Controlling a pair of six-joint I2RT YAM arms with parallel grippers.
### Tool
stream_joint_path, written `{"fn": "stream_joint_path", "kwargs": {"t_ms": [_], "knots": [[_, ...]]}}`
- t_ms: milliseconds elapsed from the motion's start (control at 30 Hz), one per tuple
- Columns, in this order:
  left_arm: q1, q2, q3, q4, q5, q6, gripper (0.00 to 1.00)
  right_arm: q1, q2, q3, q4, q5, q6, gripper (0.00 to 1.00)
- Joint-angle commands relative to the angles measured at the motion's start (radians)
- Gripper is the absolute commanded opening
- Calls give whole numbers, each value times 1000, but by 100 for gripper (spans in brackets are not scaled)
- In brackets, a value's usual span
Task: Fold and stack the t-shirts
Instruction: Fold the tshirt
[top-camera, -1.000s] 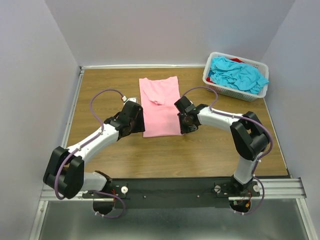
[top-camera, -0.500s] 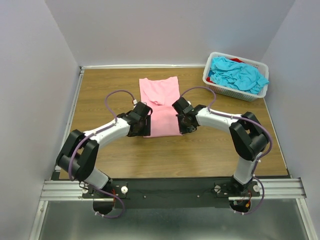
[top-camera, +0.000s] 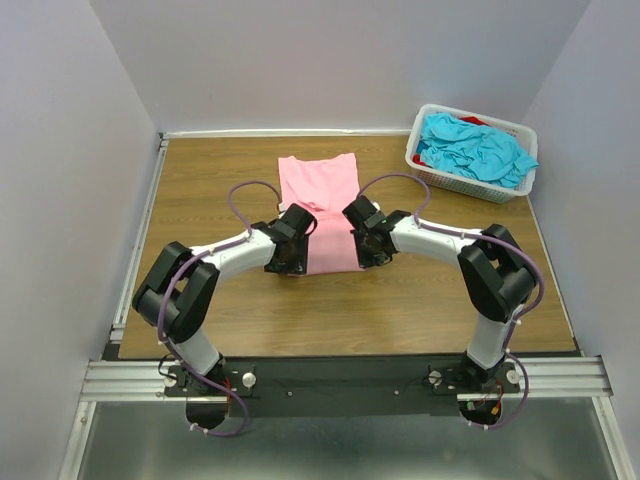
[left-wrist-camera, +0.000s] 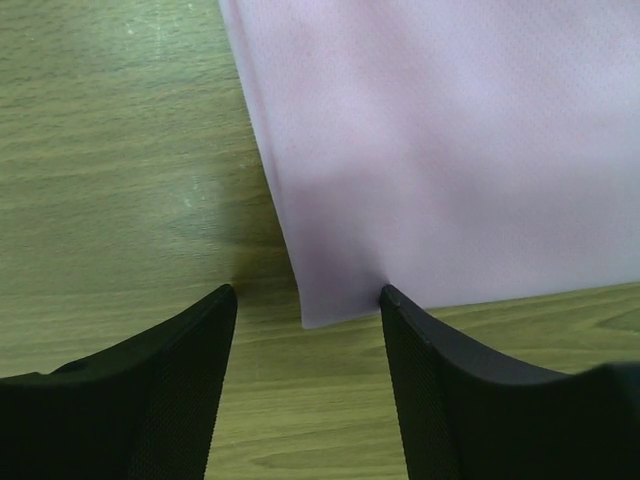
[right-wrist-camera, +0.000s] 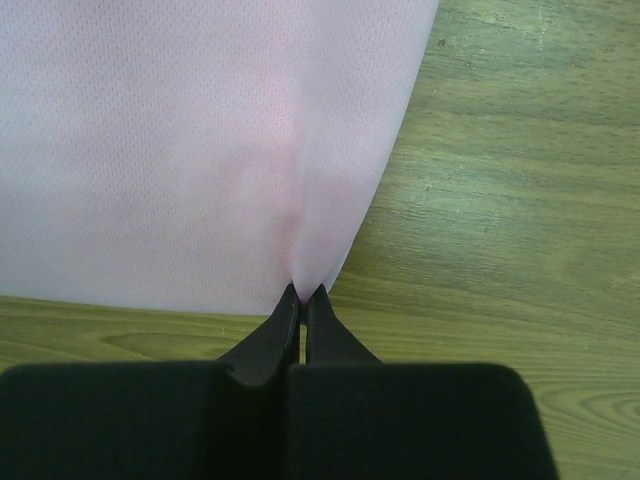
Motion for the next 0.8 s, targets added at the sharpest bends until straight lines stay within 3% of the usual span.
{"fn": "stream_joint_path", "kwargs": {"t_ms": [0, 267, 367, 467, 633, 767], "knots": [[-13, 37, 1, -32, -20, -8, 61, 16, 52, -21, -55, 7, -5, 1], [-16, 65, 4, -29, -15, -7, 42, 16, 46, -22, -55, 9, -5, 1], [-17, 65, 1, -28, -14, -5, 39, 16, 46, -22, -52, 7, -6, 1], [-20, 63, 1, -28, -15, -4, 29, 19, 47, -18, -54, 6, -11, 1], [-22, 54, 6, -35, -15, -2, 2, 24, 24, -18, -57, 0, -17, 1], [-39, 25, 6, -43, -17, 2, 0, 32, -20, -24, -74, 0, -22, 1]]}}
